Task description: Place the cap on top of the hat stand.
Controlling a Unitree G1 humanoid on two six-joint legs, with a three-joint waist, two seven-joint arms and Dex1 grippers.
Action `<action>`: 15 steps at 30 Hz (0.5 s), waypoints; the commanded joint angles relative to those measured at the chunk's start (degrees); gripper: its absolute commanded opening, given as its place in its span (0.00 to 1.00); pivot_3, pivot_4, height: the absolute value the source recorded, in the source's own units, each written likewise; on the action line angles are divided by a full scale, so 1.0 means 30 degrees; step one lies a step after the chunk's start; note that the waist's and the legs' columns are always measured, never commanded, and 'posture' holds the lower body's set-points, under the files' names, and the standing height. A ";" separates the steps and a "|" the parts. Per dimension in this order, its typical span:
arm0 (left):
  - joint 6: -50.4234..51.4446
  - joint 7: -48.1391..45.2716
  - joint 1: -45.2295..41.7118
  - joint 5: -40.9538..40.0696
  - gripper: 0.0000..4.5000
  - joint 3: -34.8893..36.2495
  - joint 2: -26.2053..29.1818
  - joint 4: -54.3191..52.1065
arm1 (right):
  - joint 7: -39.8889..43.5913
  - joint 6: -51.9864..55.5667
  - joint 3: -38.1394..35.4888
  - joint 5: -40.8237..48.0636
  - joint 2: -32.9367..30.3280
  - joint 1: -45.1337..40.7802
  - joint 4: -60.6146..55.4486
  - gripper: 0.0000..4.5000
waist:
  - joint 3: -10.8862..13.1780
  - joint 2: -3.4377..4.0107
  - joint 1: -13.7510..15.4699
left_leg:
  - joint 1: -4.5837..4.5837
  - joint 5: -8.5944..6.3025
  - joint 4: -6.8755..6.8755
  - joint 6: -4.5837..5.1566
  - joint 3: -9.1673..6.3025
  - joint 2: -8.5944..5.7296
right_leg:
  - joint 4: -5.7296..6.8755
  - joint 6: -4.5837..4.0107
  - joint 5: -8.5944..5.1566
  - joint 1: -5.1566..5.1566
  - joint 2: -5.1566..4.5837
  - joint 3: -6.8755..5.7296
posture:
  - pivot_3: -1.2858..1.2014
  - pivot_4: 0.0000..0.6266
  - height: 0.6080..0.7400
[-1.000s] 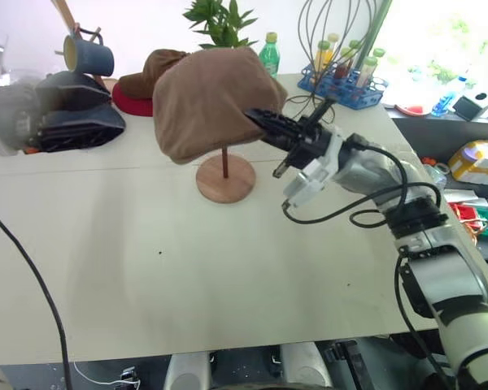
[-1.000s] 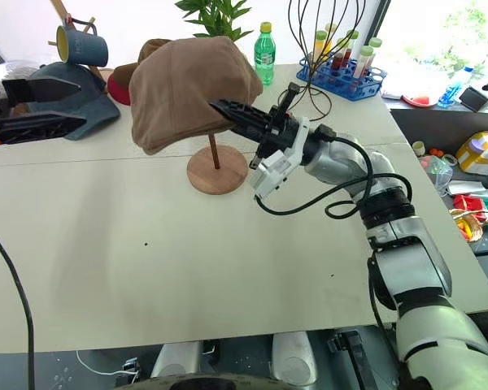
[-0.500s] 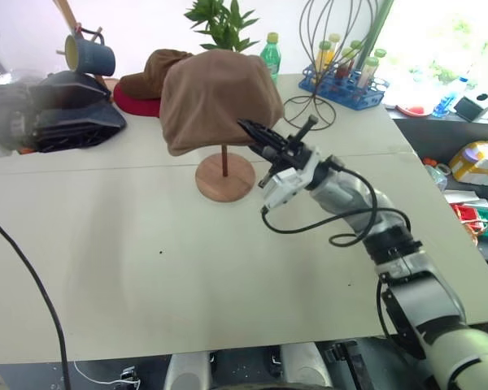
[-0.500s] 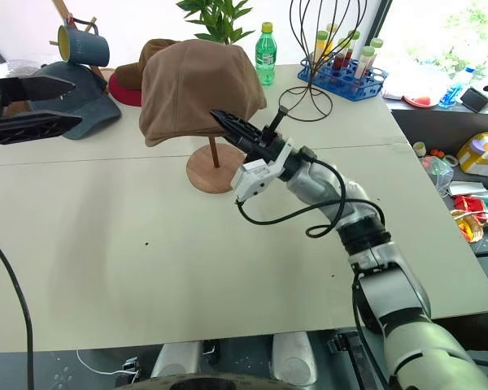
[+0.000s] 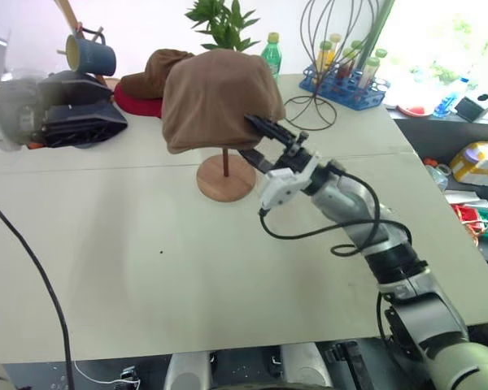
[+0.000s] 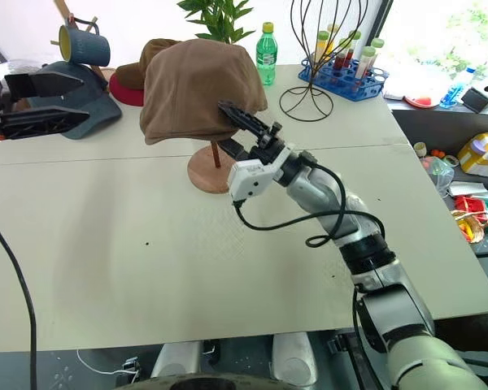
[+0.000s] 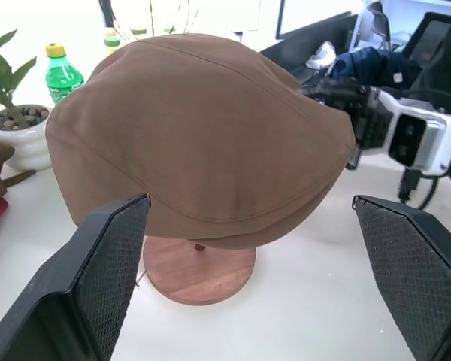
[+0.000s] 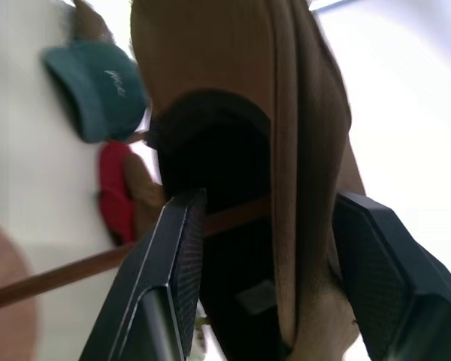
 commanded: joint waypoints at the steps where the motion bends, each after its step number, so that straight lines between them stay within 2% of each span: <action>1: -0.0306 -0.0167 -0.0220 0.0000 1.00 0.0370 0.0195 -0.0155 | 0.1938 0.0561 -0.1315 0.2963 -0.1295 0.1525 -0.2740 0.60 | 0.0000 0.0000 0.0043 | 0.0000 0.0000 0.0001 0.0000 -0.0001 0.0000 | 0.0000 0.0000 0.0000 0.0000 0.0000 0.0000 | 0.52 0.24 1.00; 5: -0.0296 -0.0385 0.0348 -0.0063 1.00 0.0727 0.0431 -0.0163 | 0.4758 0.1601 -0.2576 0.7765 -0.3474 0.3743 -0.5575 0.60 | 0.0001 -0.0003 0.0330 | 0.0002 -0.0003 0.0002 0.0003 0.0006 0.0000 | -0.0007 0.0000 -0.0001 0.0002 -0.0001 0.0009 | 0.52 0.24 1.00; 7: -0.0360 -0.0539 0.0645 -0.0090 1.00 0.0961 0.0575 -0.0110 | 0.6372 0.3721 -0.3521 1.0471 -0.4675 0.4307 -0.6915 0.60 | 0.0001 -0.0003 0.0319 | 0.0008 -0.0002 0.0004 0.0004 0.0006 0.0008 | -0.0003 -0.0002 0.0000 0.0003 0.0003 0.0010 | 0.52 0.24 1.00; 11: -0.0417 -0.1026 0.1302 -0.0117 1.00 0.1350 0.1138 -0.0311 | 1.0718 1.3069 -0.5928 1.9504 -0.8389 0.3490 -0.8377 0.60 | 0.0006 -0.0008 0.0419 | 0.0012 -0.0005 0.0008 0.0008 0.0002 0.0016 | -0.0005 -0.0015 -0.0004 0.0012 0.0007 0.0010 | 0.52 0.24 1.00; 13: -0.0609 -0.1647 0.1939 -0.0059 1.00 0.1639 0.1776 -0.0427 | 1.2858 1.8928 -0.7161 2.5173 -1.0638 0.1054 -0.7331 0.60 | 0.0015 0.0008 0.0379 | 0.0013 -0.0010 0.0018 0.0016 0.0004 0.0021 | -0.0018 -0.0061 -0.0016 0.0019 0.0006 0.0011 | 0.52 0.24 1.00; 15: -0.0910 -0.2167 0.2499 0.0060 1.00 0.1877 0.2356 -0.0411 | 1.5640 2.2820 -0.7427 2.8032 -1.2751 -0.0910 -0.6127 0.60 | 0.0042 0.0048 0.0412 | 0.0012 -0.0012 0.0008 0.0018 0.0022 0.0039 | -0.0034 -0.0116 -0.0008 -0.0004 0.0005 0.0019 | 0.52 0.24 1.00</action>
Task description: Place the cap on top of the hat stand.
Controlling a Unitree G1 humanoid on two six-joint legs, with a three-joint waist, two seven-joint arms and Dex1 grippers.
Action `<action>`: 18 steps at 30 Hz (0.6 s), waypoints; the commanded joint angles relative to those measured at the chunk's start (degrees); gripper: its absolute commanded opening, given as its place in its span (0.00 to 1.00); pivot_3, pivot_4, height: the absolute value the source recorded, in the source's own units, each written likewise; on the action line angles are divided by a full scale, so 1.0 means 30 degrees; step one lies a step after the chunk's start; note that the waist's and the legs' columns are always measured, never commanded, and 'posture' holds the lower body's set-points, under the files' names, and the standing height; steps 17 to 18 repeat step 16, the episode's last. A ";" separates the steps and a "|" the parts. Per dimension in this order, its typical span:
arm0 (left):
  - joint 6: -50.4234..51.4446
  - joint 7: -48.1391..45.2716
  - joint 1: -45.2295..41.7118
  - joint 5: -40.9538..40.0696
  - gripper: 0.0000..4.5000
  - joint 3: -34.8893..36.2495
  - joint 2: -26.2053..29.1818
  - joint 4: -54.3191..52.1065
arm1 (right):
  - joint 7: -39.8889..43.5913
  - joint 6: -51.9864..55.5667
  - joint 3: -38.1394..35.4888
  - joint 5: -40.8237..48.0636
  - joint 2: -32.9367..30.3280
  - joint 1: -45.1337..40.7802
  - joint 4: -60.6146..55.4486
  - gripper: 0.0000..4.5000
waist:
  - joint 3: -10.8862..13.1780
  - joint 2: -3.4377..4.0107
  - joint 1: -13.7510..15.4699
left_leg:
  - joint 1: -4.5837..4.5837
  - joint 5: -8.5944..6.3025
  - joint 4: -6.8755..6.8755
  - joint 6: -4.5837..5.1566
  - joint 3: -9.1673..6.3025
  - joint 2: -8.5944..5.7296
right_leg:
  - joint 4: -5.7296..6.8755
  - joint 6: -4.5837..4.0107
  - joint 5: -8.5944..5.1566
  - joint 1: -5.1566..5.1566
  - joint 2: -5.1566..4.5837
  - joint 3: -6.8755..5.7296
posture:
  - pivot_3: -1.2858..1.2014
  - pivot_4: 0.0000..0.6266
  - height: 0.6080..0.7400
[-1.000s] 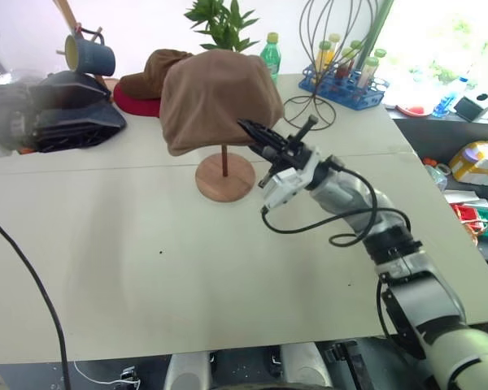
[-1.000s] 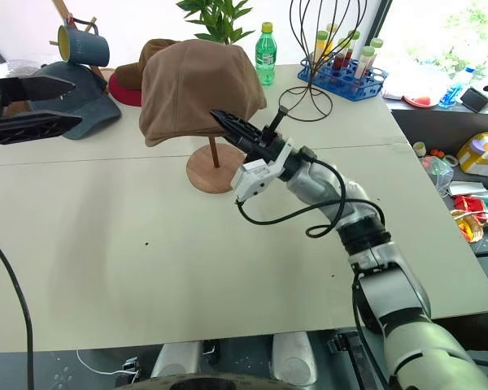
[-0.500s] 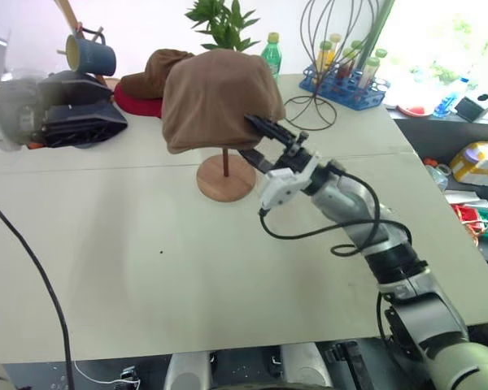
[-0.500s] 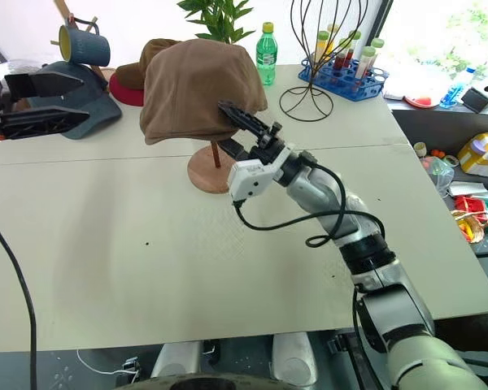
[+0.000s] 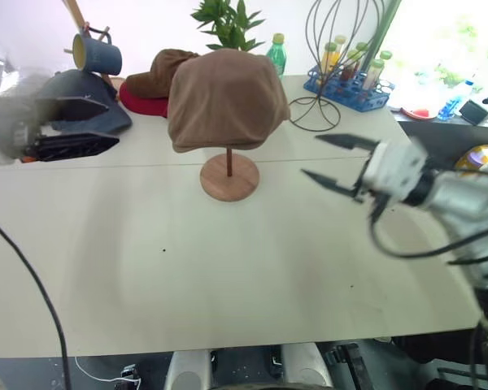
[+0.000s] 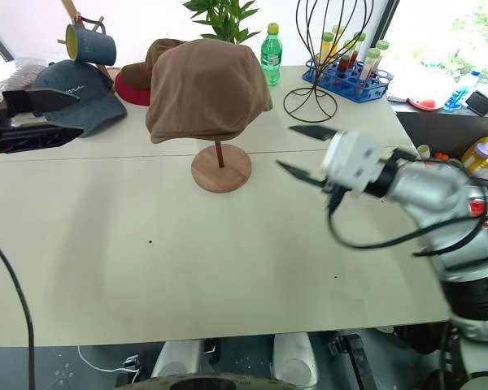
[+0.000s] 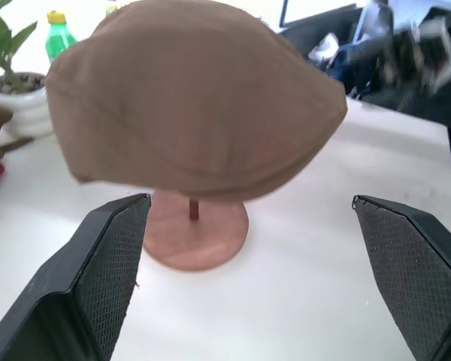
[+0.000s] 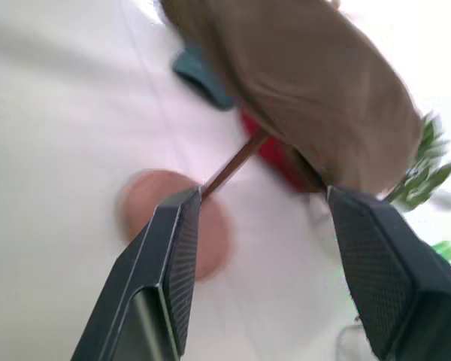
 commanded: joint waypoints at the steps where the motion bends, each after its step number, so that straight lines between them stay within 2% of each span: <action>1: -0.0778 -0.1025 0.0515 0.0207 1.00 0.1242 0.1378 -0.0189 | 0.4846 0.6448 -0.1264 0.5236 -0.3164 -0.2939 0.1362 0.60 | 0.0004 0.0006 0.0055 | 0.0000 -0.0003 -0.0012 0.0003 0.0001 0.0005 | -0.0001 -0.0008 -0.0004 -0.0011 0.0000 -0.0002 | 0.52 0.24 1.00; 4: -0.1401 -0.1688 0.0971 0.0549 1.00 0.1466 0.2245 0.0219 | 0.7878 0.7908 -0.0290 0.4627 -0.4596 -0.4707 0.3138 0.60 | -0.0012 -0.0020 0.0112 | -0.0004 -0.0044 -0.0027 -0.0014 0.0001 0.0073 | -0.0043 -0.0021 -0.0012 -0.0021 0.0053 -0.0019 | 0.52 0.24 1.00; 7: -0.1911 -0.2438 0.1085 0.0959 1.00 0.1600 0.3182 0.0888 | 0.9006 0.8704 0.0951 0.3164 -0.4214 -0.7227 0.5323 0.60 | -0.0006 -0.0014 -0.0003 | -0.0018 -0.0059 -0.0004 -0.0028 0.0060 0.0097 | -0.0080 -0.0075 -0.0005 -0.0050 0.0050 -0.0009 | 0.52 0.24 1.00; 10: -0.2241 -0.2706 0.1102 0.1137 1.00 0.1562 0.3583 0.1081 | 0.9603 0.8625 0.1767 0.1705 -0.3627 -0.8589 0.6768 0.60 | -0.0002 -0.0007 -0.0034 | -0.0037 -0.0061 -0.0012 -0.0031 0.0113 0.0109 | -0.0073 -0.0095 0.0012 -0.0124 0.0047 0.0020 | 0.52 0.24 1.00; 14: -0.2281 -0.2505 0.0876 0.1164 1.00 0.1401 0.3472 0.1087 | 0.9493 0.7745 0.2234 -0.0347 -0.3018 -0.8202 0.7083 0.60 | -0.0003 -0.0006 0.0060 | -0.0091 -0.0063 -0.0024 -0.0036 0.0138 0.0148 | -0.0035 -0.0092 0.0013 -0.0188 0.0085 0.0024 | 0.52 0.24 1.00; 18: -0.2590 -0.2537 0.1040 0.1355 1.00 0.1305 0.3423 0.0860 | 0.9148 0.7790 0.1974 -0.0739 -0.2627 -0.7940 0.7245 0.60 | -0.0003 -0.0006 0.0071 | -0.0135 -0.0061 -0.0010 -0.0037 0.0150 0.0147 | -0.0017 -0.0077 0.0021 -0.0223 0.0090 0.0028 | 0.52 0.24 1.00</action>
